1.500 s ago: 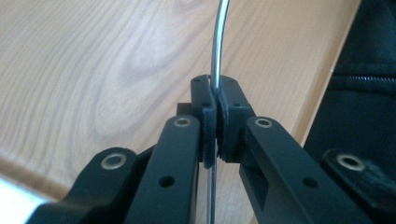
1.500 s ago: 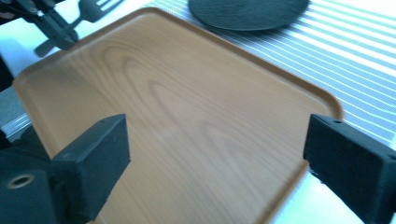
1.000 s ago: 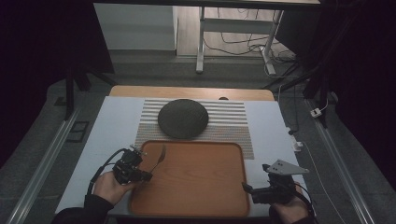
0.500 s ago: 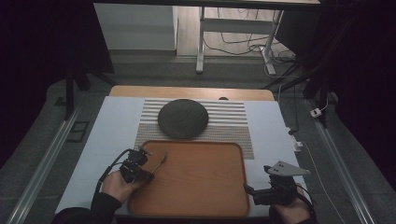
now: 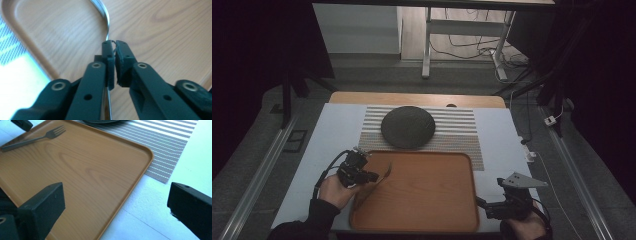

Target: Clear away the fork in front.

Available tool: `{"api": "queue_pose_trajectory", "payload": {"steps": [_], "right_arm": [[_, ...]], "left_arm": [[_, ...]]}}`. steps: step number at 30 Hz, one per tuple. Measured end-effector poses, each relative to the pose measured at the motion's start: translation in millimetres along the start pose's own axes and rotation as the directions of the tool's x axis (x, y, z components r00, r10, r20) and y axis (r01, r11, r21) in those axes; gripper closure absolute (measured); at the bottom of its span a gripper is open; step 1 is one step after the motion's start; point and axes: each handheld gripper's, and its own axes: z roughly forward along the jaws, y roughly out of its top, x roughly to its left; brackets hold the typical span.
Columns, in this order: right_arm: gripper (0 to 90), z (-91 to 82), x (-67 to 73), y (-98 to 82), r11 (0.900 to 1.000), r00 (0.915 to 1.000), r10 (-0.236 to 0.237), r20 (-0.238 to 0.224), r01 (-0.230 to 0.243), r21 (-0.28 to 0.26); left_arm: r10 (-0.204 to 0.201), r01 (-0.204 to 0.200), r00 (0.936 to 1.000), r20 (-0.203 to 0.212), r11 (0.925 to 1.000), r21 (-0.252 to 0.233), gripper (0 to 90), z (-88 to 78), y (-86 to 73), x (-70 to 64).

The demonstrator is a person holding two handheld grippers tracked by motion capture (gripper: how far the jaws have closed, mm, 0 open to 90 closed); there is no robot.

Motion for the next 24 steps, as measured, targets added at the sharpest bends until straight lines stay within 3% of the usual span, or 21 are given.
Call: {"api": "queue_pose_trajectory", "payload": {"steps": [5,8,18,21,24], "right_arm": [[1.4,0.9,0.4,0.1,1.000,1.0000,-0.005,0.008,0.005,0.007],[1.4,1.3,0.5,0.2,1.000,0.9999,-0.005,0.009,0.004,0.015],[1.4,3.0,1.3,0.6,0.999,0.9999,-0.013,0.006,0.013,0.030],[1.4,3.2,1.0,0.6,0.999,0.9999,-0.014,0.005,0.014,0.032],[1.4,3.7,1.0,0.6,0.999,0.9999,-0.012,0.002,0.012,0.034]], "left_arm": [[0.024,-0.024,0.9997,0.006,0.9992,-0.031,88.4,2.3,9.7,4.7],[0.020,-0.019,0.9993,0.031,0.9988,-0.046,88.5,8.2,15.9,11.4],[-0.019,0.019,0.9996,0.023,0.9997,-0.015,88.6,30.0,25.4,28.4],[-0.010,0.010,0.9996,0.027,1.0000,0.001,88.7,34.5,26.7,24.7],[0.030,-0.030,0.9994,0.019,0.9995,0.010,88.7,34.6,29.0,12.4]]}}
